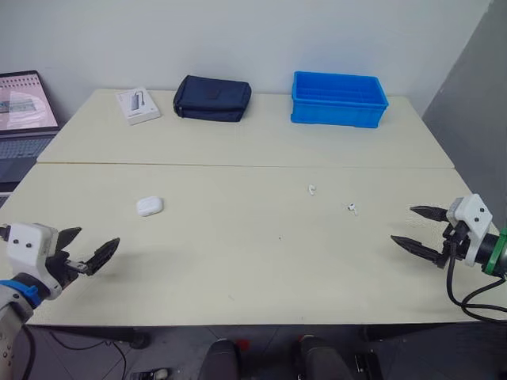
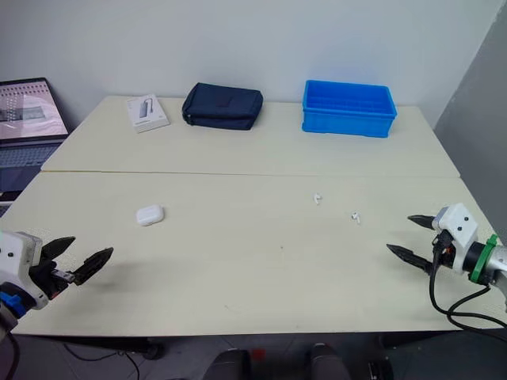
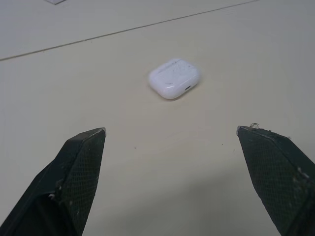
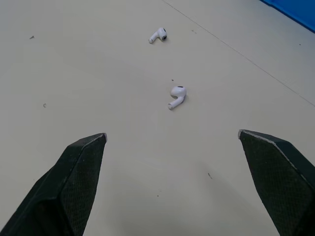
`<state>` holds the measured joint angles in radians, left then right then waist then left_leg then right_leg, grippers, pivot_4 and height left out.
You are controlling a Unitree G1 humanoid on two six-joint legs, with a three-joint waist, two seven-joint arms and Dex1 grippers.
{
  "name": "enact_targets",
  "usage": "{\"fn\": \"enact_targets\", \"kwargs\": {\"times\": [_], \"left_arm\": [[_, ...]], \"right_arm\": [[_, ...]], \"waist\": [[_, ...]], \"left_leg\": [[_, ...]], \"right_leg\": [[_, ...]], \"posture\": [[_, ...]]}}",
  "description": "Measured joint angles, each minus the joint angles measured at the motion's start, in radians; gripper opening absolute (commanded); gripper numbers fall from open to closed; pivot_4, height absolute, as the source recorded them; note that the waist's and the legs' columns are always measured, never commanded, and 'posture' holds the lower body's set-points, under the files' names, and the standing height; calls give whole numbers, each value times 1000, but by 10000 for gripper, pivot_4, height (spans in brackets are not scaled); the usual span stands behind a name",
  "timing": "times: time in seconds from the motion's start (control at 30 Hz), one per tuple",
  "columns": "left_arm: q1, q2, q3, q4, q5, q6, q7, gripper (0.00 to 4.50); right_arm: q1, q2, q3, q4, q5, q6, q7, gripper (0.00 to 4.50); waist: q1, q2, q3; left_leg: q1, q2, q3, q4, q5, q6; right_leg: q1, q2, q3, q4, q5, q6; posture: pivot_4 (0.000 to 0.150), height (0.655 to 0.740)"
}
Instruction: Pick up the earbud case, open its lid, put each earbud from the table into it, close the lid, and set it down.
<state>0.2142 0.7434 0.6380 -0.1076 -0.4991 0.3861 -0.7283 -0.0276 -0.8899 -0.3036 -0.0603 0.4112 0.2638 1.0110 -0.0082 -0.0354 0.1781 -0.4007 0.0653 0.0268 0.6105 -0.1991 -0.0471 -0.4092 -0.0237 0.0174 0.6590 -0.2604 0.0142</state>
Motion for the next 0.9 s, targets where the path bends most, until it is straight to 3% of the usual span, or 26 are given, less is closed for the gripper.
{"fn": "enact_targets", "kwargs": {"times": [0.53, 0.7, 0.9], "left_arm": [[15, -38, 8, -44, -11, 47, 45, 44867], [-28, -122, -7, -78, 0, 85, 180, 44867], [-128, -272, -108, -103, 37, 132, 373, 44867]], "right_arm": [[3, 14, -2, -57, 41, 50, -21, 45000], [-26, 24, 16, -119, 45, 79, -32, 45000], [-174, 36, 124, -285, 110, 208, -50, 45000]], "waist": [[0, 0, 0], [0, 0, 0], [1, -1, -1]], "left_leg": [[0, 0, 0, 0, 0, 0], [1, 0, 0, 1, 0, 0], [1, 0, -1, 3, 0, 0]], "right_leg": [[0, 0, 0, 0, 0, 0], [1, 0, 1, 1, 1, 1], [2, 1, 0, 3, 4, 7]], "posture": [[1500, 7400], [1500, 7400], [1500, 7400]]}}
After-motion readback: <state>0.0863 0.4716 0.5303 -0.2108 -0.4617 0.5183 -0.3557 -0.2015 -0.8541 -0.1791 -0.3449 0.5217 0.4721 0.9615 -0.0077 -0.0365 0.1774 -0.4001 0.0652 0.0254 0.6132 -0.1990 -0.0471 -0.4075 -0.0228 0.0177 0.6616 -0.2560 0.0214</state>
